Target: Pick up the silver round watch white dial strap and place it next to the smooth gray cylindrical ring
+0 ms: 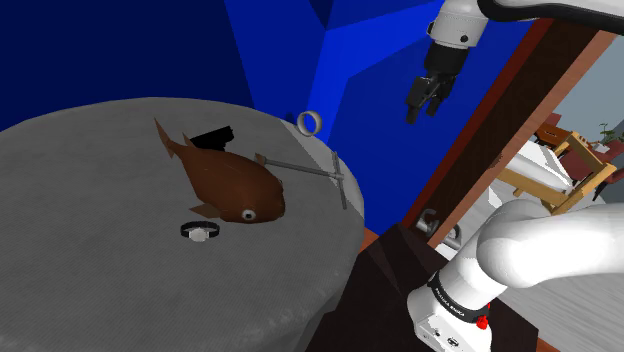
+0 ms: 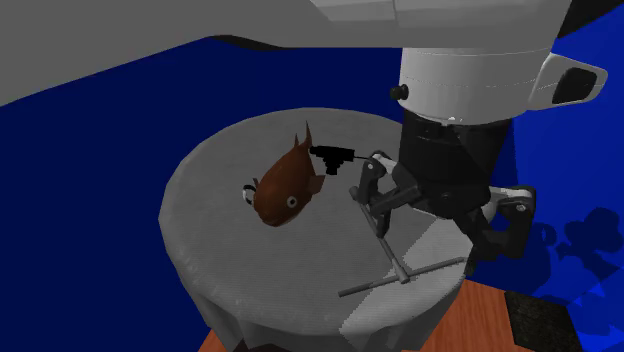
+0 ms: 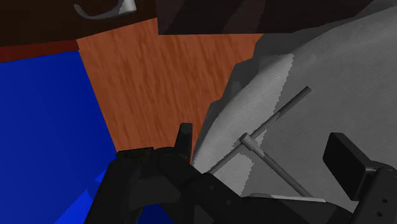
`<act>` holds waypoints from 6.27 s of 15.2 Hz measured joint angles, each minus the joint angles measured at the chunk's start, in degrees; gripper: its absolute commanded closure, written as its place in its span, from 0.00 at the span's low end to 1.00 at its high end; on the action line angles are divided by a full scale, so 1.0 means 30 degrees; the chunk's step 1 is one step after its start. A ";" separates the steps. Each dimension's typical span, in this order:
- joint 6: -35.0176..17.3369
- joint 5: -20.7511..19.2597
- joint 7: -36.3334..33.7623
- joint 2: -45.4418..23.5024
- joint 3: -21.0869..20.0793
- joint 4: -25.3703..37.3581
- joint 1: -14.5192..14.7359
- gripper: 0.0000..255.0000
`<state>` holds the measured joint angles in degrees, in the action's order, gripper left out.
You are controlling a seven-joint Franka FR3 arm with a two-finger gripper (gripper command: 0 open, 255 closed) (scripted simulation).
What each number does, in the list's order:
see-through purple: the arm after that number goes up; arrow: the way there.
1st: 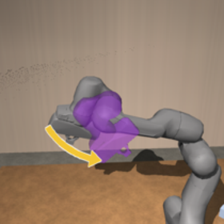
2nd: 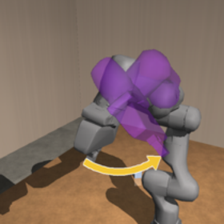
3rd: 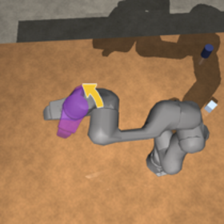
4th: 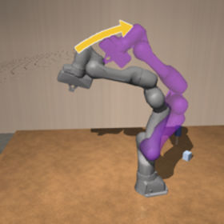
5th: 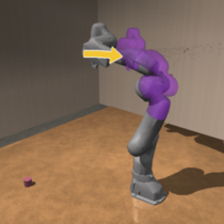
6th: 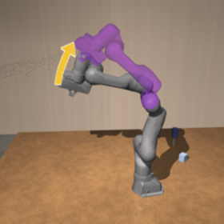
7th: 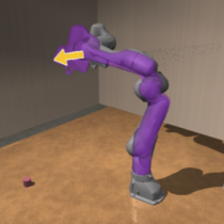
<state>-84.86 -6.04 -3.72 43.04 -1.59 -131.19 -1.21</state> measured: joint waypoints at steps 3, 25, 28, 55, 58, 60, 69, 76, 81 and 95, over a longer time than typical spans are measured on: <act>-0.0277 -0.0120 0.0505 -0.0964 -0.0118 0.0577 0.0282 0.00; -0.2514 -0.3575 0.8700 -1.5285 -0.3626 1.0500 0.4406 0.00; -0.2195 -0.4349 0.9697 -1.7191 -0.4231 1.2352 0.5099 0.00; -0.3428 -1.0380 1.8037 -2.5853 -0.8447 1.6351 1.2038 0.00; -0.3909 -1.0524 1.8064 -2.5890 -0.8483 1.5834 1.1995 0.00; -0.4394 -1.0624 1.7984 -2.5909 -0.8427 1.5355 1.1825 0.00; -0.5176 -1.0790 1.7816 -2.5946 -0.8323 1.4598 1.1549 0.00; -0.5177 -1.0783 1.7818 -2.5936 -0.8331 1.4592 1.1551 1.00; -0.5178 -1.0778 1.7821 -2.5937 -0.8340 1.4600 1.1560 0.00; -1.6664 -1.2848 2.1107 -1.6958 -0.9255 0.1442 0.7284 0.00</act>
<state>-134.85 -44.58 59.60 -7.84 -29.36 -126.86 20.65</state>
